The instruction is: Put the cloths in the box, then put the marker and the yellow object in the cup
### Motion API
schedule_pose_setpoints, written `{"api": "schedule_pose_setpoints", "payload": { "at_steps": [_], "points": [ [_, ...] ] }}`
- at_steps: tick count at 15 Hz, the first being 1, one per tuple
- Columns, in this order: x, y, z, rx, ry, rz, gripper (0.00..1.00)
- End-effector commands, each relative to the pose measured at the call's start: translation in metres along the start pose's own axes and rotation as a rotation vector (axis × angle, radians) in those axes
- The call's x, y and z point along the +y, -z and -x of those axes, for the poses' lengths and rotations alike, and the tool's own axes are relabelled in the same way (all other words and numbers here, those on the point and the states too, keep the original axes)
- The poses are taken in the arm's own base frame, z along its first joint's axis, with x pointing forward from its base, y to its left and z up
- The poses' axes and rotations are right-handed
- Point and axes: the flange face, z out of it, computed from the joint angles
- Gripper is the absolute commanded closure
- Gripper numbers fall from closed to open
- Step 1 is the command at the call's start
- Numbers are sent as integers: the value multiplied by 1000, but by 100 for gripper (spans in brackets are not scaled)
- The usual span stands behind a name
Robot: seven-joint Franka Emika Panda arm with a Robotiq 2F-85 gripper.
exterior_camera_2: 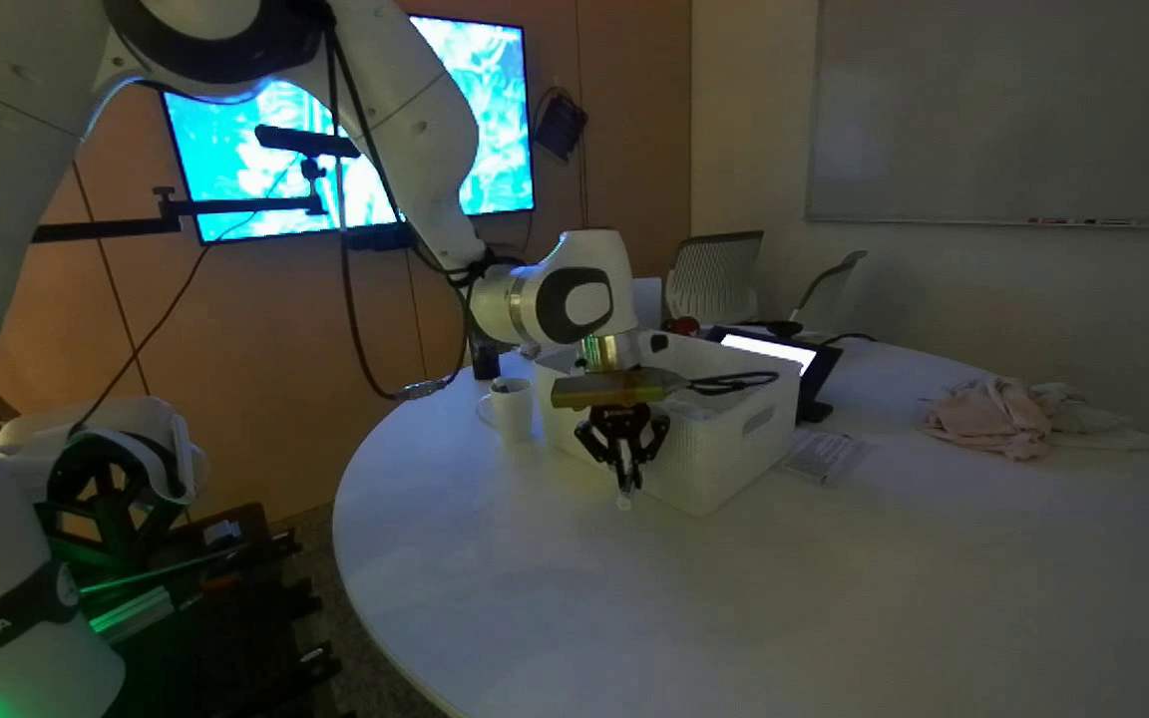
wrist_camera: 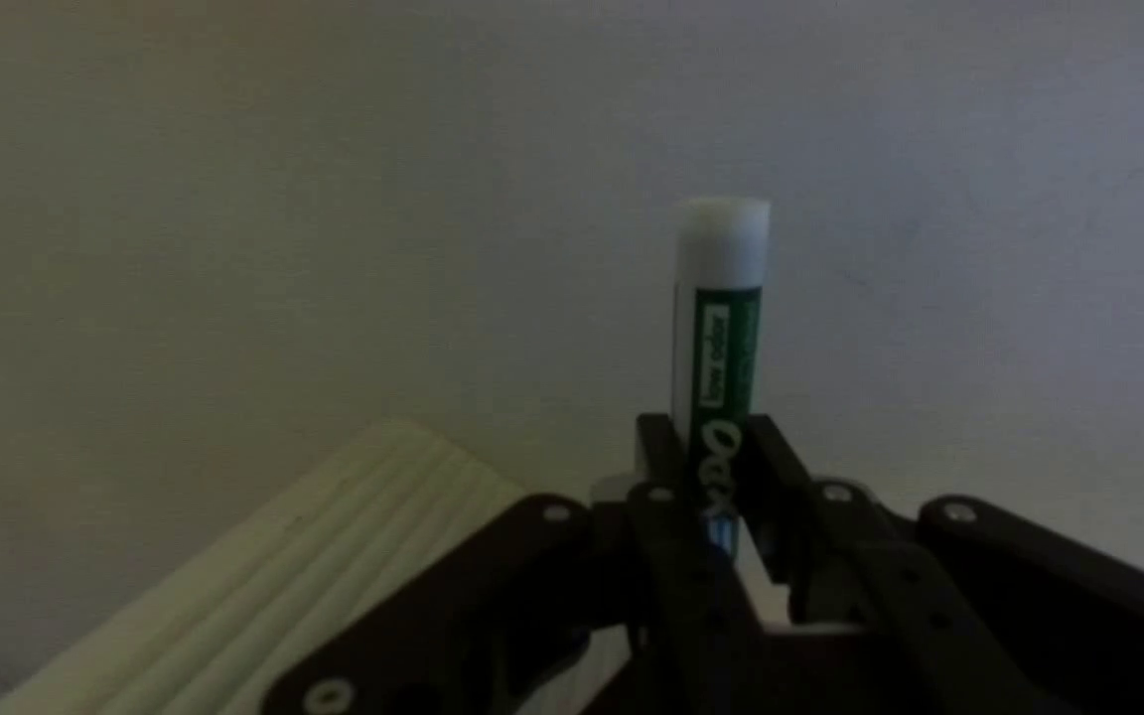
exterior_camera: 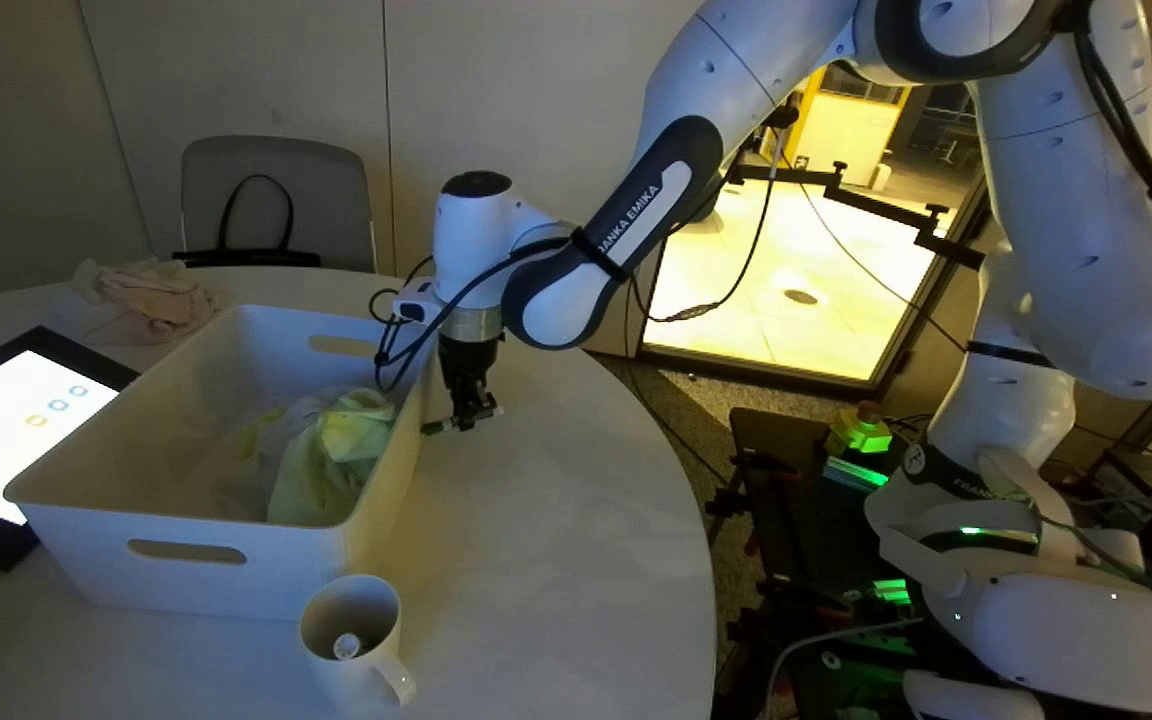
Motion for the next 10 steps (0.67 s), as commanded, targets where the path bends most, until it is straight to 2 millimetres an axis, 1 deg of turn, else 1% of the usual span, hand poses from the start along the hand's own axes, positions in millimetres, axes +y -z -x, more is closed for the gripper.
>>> {"api": "schedule_pose_setpoints", "payload": {
  "at_steps": [1,5,10],
  "points": [
    [-16,42,0,-7,-16,76,84],
    [-37,77,-4,-21,-23,161,84],
    [-68,116,-13,-39,-7,245,84]
  ]
}}
